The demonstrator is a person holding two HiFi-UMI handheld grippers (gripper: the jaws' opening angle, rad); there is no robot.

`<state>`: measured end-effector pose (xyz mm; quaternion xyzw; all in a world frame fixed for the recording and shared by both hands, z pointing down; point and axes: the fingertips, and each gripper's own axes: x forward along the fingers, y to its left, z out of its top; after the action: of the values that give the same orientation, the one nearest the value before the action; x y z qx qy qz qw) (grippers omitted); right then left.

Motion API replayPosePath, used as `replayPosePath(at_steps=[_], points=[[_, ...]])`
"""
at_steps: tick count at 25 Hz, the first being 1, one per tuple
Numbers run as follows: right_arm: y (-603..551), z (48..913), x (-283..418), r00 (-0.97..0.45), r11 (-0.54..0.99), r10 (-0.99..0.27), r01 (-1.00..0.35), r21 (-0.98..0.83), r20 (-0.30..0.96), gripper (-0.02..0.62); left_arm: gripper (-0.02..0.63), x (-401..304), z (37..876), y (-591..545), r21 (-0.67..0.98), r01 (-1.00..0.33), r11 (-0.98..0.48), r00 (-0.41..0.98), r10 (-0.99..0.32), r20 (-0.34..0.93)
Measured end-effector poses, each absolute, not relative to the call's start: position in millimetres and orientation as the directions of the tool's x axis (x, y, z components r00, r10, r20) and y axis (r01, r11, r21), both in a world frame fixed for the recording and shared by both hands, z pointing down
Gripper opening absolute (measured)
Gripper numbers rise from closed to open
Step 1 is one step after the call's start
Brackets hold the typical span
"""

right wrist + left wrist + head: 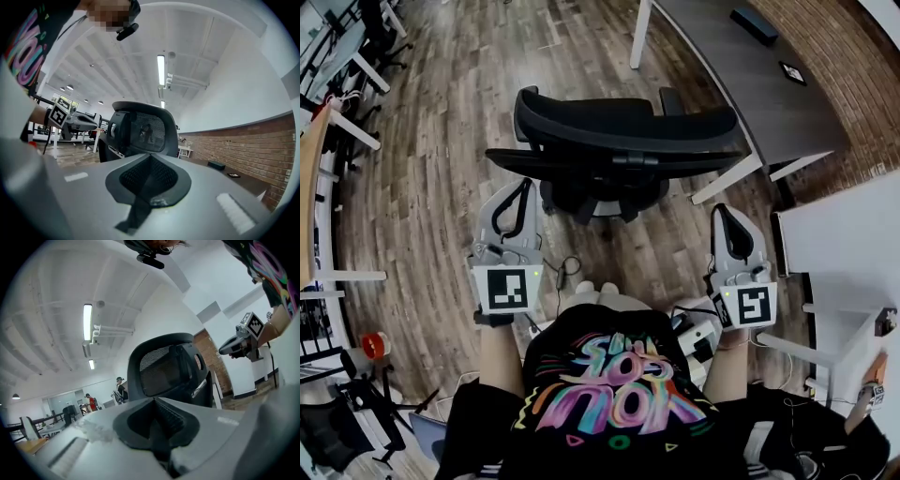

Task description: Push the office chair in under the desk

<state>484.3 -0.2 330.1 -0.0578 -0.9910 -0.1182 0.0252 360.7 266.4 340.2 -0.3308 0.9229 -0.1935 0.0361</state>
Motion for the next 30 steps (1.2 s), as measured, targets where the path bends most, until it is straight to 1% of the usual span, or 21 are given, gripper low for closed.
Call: replayPosePath(at_steps=[2,4,5,9,13,16,22,26,30], points=[[-3,331,484,-0.991,0.962,0.112,0.126,0.241,0.073,0.003,0.002,358,343,270,-0.383,-0.594,0.708,-0.782,-0.619,0.068],[-7,333,482,-0.99,0.957,0.105,0.126,0.26,0.095,0.019,0.049,354,346,273,-0.388,-0.594,0.704,-0.784,-0.614,0.086],[-10,334,481,-0.99,0.956,0.096,0.121,0.269,0.105,0.028,0.061,353,348,274,-0.394,-0.594,0.701,-0.785,-0.612,0.097],[-18,336,478,-0.988,0.938,0.103,0.136,0.32,0.116,0.079,0.083,348,353,277,-0.426,-0.59,0.686,-0.787,-0.606,0.116],[-20,342,469,-0.976,0.894,0.112,0.181,0.411,0.186,0.123,0.106,340,354,279,-0.459,-0.579,0.674,-0.792,-0.599,0.12],[-24,343,464,-0.971,0.874,0.112,0.196,0.444,0.21,0.158,0.13,334,355,281,-0.484,-0.573,0.662,-0.795,-0.592,0.132],[-34,350,455,-0.96,0.845,0.106,0.224,0.486,0.259,0.213,0.19,321,355,280,-0.58,-0.577,0.575,-0.776,-0.607,0.17],[-41,359,444,-0.948,0.81,0.103,0.255,0.528,0.3,0.241,0.232,312,370,284,-0.585,-0.59,0.557,-0.772,-0.6,0.208],[-48,361,431,-0.944,0.774,0.108,0.276,0.569,0.31,0.258,0.262,305,377,284,-0.609,-0.594,0.526,-0.769,-0.594,0.236]])
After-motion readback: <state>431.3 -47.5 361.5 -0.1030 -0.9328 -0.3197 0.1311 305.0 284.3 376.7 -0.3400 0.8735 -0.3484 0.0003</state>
